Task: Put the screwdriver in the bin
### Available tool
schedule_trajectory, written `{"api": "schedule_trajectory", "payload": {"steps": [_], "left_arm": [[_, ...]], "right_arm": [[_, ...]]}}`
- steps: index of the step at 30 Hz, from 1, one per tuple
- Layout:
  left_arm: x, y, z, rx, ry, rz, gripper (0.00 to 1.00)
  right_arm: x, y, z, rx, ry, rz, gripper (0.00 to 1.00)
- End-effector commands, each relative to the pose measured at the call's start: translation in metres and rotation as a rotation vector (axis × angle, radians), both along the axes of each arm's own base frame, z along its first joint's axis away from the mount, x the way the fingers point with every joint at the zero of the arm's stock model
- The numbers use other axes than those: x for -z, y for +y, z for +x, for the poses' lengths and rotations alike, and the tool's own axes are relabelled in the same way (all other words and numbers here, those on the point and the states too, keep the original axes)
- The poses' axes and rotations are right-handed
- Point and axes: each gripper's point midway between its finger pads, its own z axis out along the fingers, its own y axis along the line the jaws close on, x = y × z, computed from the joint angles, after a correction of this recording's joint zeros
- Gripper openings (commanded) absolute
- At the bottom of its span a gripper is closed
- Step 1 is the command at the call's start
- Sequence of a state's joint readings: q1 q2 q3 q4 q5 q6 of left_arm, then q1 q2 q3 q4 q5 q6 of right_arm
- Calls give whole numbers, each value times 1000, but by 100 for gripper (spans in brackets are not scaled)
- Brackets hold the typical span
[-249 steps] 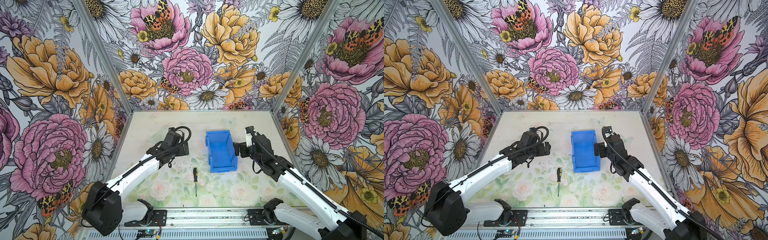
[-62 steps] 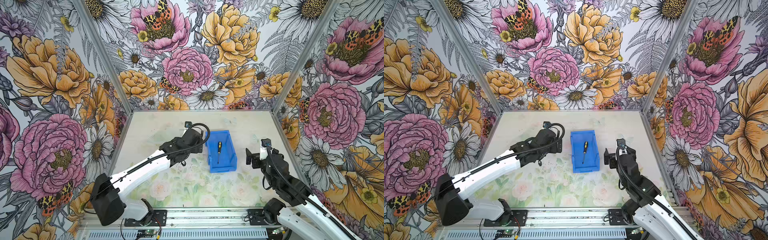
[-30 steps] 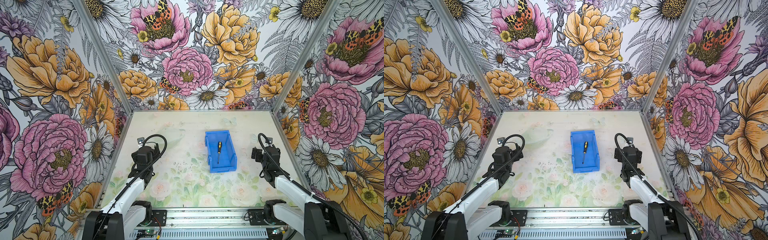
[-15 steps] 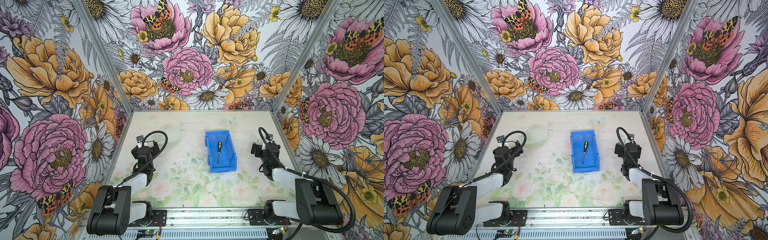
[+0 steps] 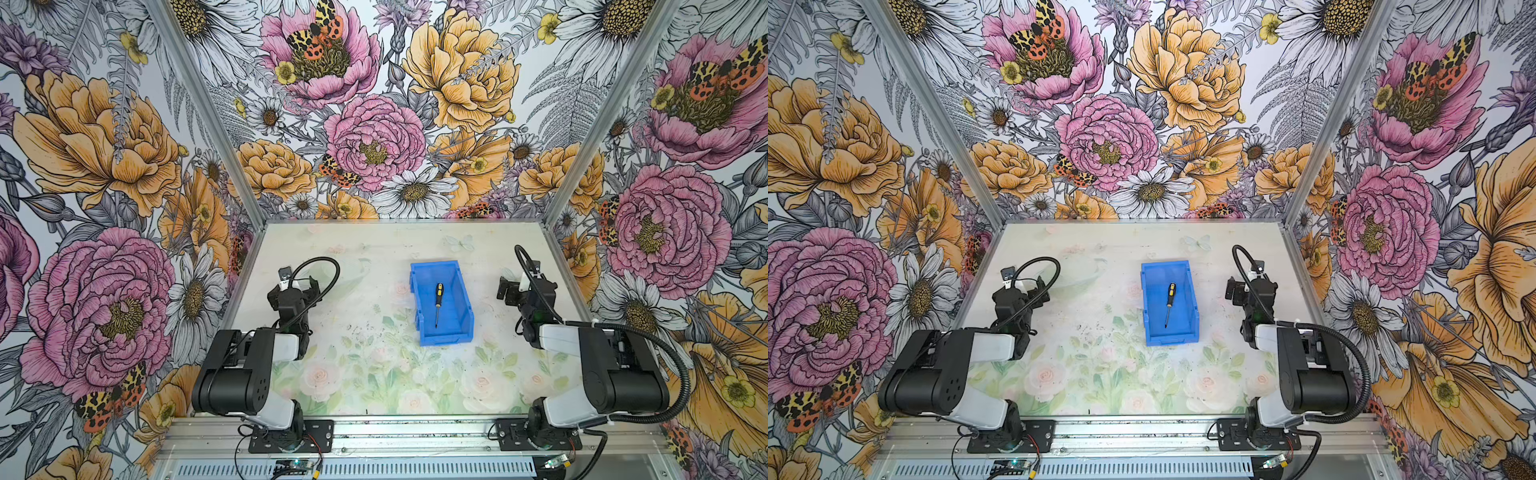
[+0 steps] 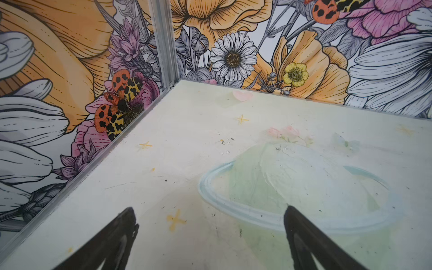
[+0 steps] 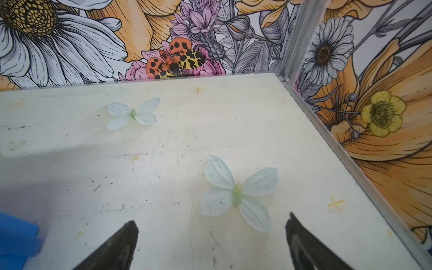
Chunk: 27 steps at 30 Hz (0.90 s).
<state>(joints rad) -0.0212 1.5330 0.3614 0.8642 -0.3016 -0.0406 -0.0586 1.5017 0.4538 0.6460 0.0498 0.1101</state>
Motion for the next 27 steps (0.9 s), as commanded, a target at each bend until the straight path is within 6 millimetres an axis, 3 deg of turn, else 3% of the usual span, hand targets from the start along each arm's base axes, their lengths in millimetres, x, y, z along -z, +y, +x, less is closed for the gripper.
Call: {"api": "schedule_trajectory", "payload": {"steps": [1, 27], "left_arm": [[-17, -4, 7, 36, -77, 11, 99], [-16, -12, 11, 86, -64, 21, 99]], "right_arm": [[-15, 7, 6, -40, -83, -5, 99], [-11, 12, 4, -62, -102, -15, 100]]}}
